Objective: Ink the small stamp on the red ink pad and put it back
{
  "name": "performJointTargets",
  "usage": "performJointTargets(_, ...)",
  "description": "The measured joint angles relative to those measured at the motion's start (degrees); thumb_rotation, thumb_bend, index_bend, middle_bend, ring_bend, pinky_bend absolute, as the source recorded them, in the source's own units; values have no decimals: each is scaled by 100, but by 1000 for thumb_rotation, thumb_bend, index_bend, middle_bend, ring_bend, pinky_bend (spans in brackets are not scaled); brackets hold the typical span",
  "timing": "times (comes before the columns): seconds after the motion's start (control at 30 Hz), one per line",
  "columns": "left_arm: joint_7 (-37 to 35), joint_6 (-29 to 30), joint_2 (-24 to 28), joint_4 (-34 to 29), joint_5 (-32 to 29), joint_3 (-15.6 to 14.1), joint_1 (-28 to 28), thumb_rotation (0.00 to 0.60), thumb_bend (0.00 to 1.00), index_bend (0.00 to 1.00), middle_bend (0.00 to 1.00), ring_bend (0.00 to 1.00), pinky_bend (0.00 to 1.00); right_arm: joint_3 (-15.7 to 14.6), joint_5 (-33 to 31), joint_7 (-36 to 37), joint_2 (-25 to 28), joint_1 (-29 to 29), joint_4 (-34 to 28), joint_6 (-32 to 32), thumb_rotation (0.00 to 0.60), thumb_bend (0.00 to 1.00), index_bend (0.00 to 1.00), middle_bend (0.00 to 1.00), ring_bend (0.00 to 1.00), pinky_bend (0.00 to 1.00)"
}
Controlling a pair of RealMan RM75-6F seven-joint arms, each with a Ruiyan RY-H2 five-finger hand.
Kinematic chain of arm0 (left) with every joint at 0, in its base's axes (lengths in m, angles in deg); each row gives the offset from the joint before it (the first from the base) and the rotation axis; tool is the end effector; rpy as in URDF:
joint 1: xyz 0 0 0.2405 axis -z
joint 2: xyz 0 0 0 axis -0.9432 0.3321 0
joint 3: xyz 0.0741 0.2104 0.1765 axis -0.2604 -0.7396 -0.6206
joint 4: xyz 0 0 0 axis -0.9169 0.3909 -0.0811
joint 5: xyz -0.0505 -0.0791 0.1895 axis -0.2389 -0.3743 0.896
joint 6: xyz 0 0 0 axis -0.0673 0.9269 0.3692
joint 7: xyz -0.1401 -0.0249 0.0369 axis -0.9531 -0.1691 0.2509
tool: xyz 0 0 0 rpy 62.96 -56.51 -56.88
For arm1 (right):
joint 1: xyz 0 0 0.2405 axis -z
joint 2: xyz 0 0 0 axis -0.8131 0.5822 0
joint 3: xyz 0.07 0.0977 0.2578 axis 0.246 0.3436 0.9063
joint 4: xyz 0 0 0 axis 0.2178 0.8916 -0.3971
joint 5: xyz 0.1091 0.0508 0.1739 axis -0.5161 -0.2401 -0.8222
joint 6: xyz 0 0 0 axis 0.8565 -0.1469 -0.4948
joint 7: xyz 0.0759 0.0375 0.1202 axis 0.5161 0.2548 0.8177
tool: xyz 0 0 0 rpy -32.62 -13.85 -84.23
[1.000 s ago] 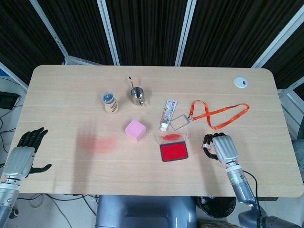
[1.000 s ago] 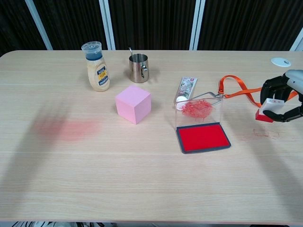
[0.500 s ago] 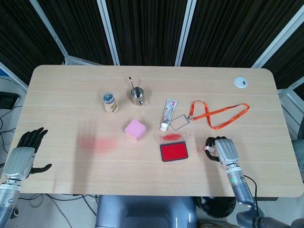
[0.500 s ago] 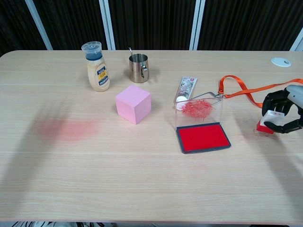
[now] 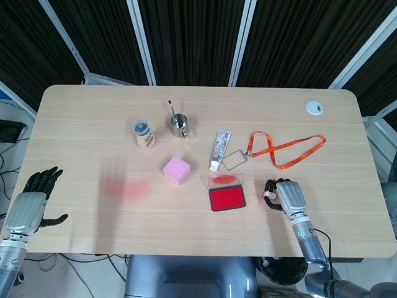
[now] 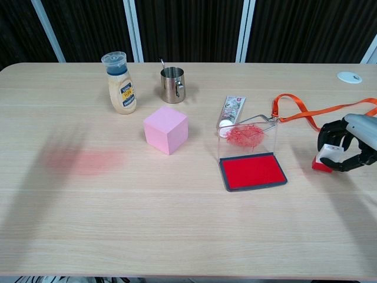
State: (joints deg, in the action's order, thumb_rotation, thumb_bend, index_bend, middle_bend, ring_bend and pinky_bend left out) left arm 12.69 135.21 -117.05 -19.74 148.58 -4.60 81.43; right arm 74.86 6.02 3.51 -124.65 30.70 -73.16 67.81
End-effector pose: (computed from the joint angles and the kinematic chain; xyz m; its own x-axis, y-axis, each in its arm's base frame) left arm -0.3165 0.2103 0.1330 0.3709 0.1562 0.9154 0.9286 -0.0530 -0.3672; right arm -0.3169 -0.3042 -0.0318 0.2674 -0.1900 0.9447 -0.9586 -0.1518 0.2408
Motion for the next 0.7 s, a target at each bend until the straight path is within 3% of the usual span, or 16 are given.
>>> performJointTargets(0.7,-12,-45,11,-23,-52,14,10,600,22,0,0,0,0,49,-67,-74,-134,-35,175,-199,600,637,879,645,437,443)
